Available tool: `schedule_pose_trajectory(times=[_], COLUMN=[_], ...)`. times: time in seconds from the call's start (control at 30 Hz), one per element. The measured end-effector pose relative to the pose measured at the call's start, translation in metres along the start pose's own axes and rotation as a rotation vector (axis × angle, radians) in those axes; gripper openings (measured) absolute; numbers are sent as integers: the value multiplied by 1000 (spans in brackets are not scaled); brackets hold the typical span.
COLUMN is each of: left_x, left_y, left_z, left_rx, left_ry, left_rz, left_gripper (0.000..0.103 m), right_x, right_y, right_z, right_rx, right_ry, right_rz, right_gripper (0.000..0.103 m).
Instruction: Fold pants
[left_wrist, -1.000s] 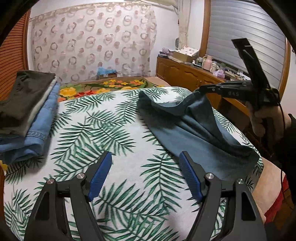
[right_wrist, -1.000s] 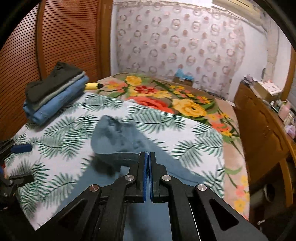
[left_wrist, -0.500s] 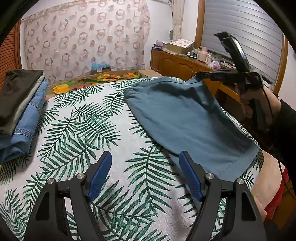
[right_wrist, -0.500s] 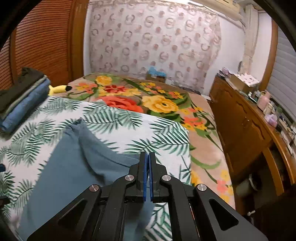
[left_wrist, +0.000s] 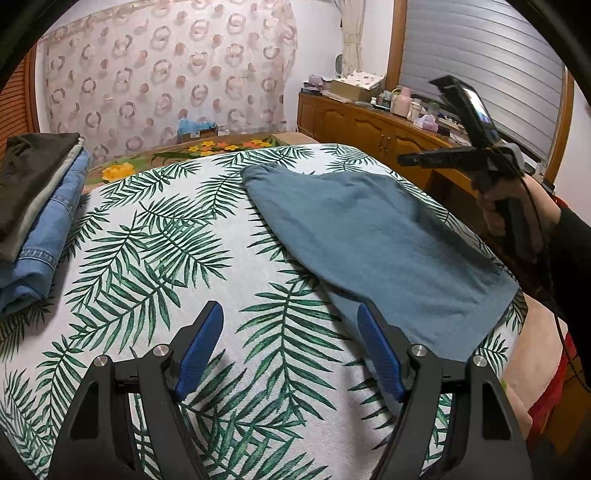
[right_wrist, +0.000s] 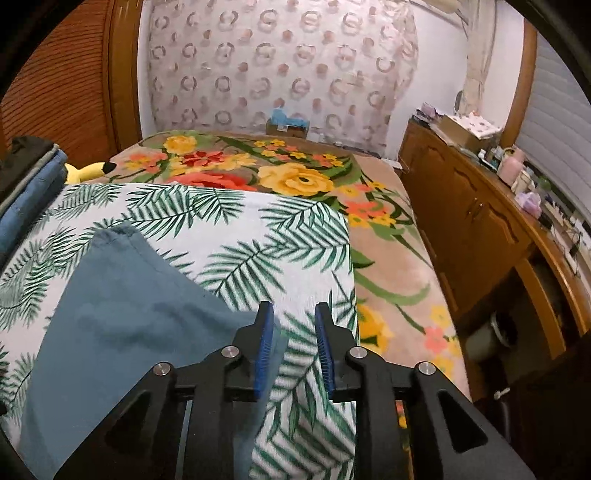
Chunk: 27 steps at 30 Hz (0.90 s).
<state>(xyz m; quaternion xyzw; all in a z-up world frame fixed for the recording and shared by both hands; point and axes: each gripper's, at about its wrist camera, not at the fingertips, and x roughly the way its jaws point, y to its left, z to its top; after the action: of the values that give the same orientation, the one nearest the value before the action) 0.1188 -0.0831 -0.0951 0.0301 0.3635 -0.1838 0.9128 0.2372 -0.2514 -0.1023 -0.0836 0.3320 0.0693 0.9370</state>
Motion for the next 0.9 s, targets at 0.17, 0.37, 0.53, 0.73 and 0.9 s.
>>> schedule_pose_trajectory(times=[0.17, 0.37, 0.53, 0.73, 0.9], left_x=[0, -4, -7, -8, -5], left_y=[-6, -16, -26, -40, -49], left_z=[-1, -4, -8, -15, -21], left_rx=[11, 23, 37, 54, 64], left_ry=[9, 27, 48, 72, 103], left_rz=[-12, -62, -106, -155, -173], left_gripper=[76, 76, 67, 57, 53], right_x=[-36, -86, -117, -136, -136], right_y=[1, 1, -4, -9, -9], right_z=[-29, -77, -108, -125, -134], right_rx=[-10, 13, 28, 42, 67], right_ry=[-1, 1, 8, -8, 3], right_rz=[60, 129, 160, 169, 192], right_gripper=[24, 25, 25, 25, 25])
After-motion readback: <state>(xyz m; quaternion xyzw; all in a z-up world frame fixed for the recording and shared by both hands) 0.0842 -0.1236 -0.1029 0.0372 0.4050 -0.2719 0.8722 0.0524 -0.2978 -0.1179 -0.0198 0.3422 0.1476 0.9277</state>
